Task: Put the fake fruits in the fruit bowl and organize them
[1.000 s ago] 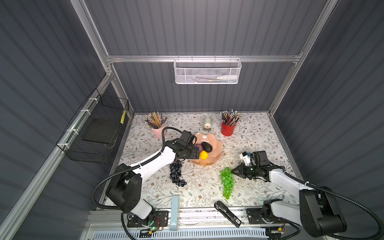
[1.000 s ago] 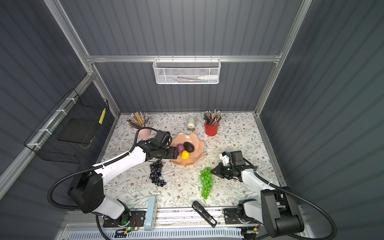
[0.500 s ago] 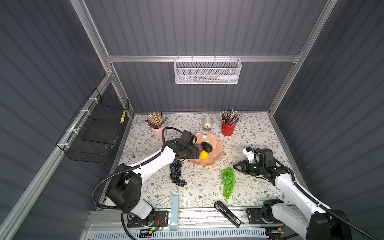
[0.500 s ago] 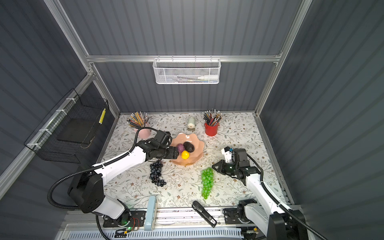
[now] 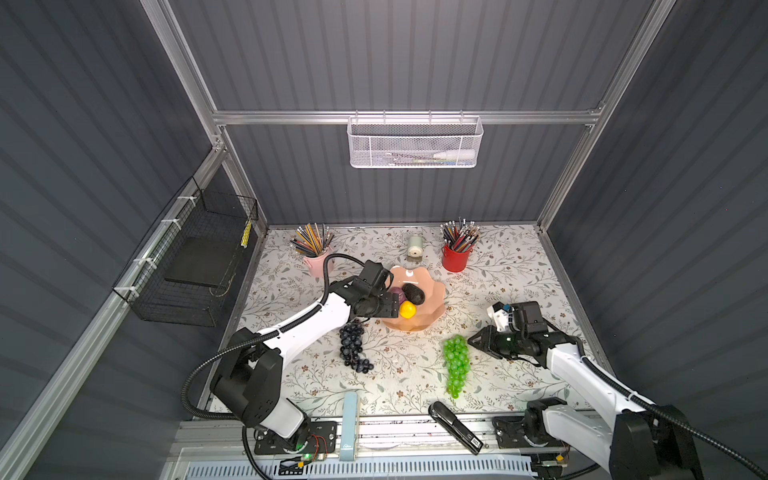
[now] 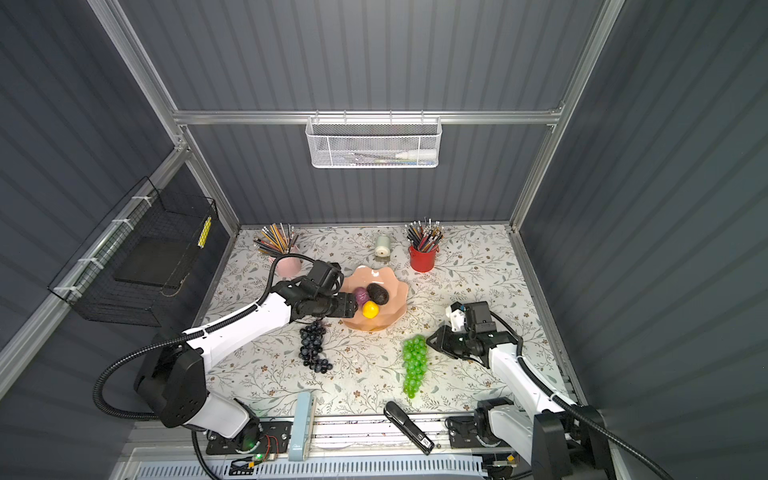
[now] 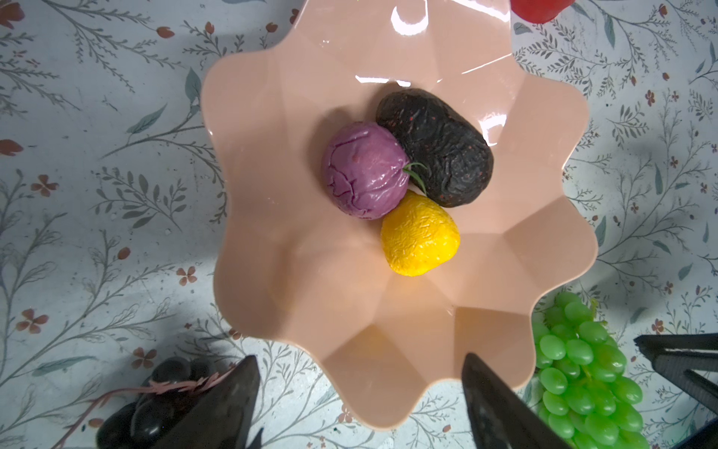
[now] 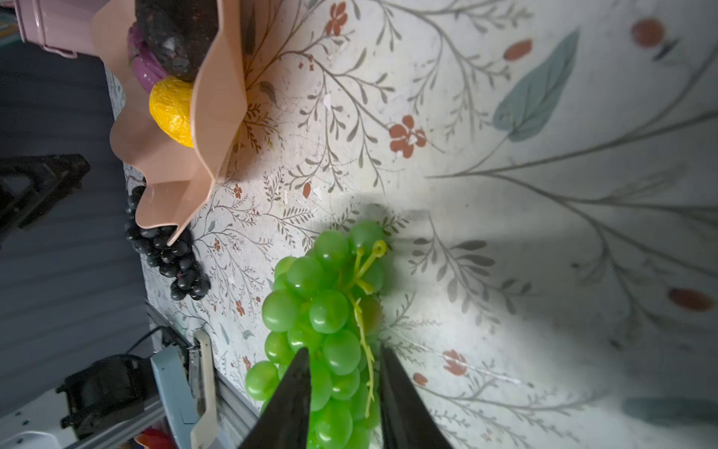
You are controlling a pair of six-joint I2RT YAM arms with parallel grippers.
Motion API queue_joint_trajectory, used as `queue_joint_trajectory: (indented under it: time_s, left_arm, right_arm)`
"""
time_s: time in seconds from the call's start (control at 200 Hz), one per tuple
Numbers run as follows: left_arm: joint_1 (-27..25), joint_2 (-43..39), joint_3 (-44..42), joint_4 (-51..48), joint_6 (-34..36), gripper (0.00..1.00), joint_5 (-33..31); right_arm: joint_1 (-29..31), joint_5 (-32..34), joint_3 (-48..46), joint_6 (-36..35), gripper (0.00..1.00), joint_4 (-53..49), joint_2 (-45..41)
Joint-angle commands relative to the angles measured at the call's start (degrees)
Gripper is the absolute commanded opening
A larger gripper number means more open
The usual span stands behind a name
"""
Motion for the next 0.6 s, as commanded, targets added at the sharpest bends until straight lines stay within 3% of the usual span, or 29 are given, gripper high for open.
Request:
queue_joint_trajectory:
  time_s: [0.0, 0.21, 0.595]
  left_arm:
    - [0.07, -1.42, -0.32, -0.42, 0.24, 0.82, 0.11]
    - [0.07, -0.89, 0.09, -0.16, -0.1, 0.82, 0.39]
    - [0.07, -0.62, 0.43, -0.29, -0.4, 0.82, 0.38]
  right_arm:
    - [0.12, -1.51, -0.89, -0.37, 0.36, 2.06, -0.29]
    - [1.04, -2.5, -1.65, -0.35, 0.33, 4.41, 2.41]
    - [1.68, -3.96, -2.58, 0.2, 0.18, 9.52, 6.16]
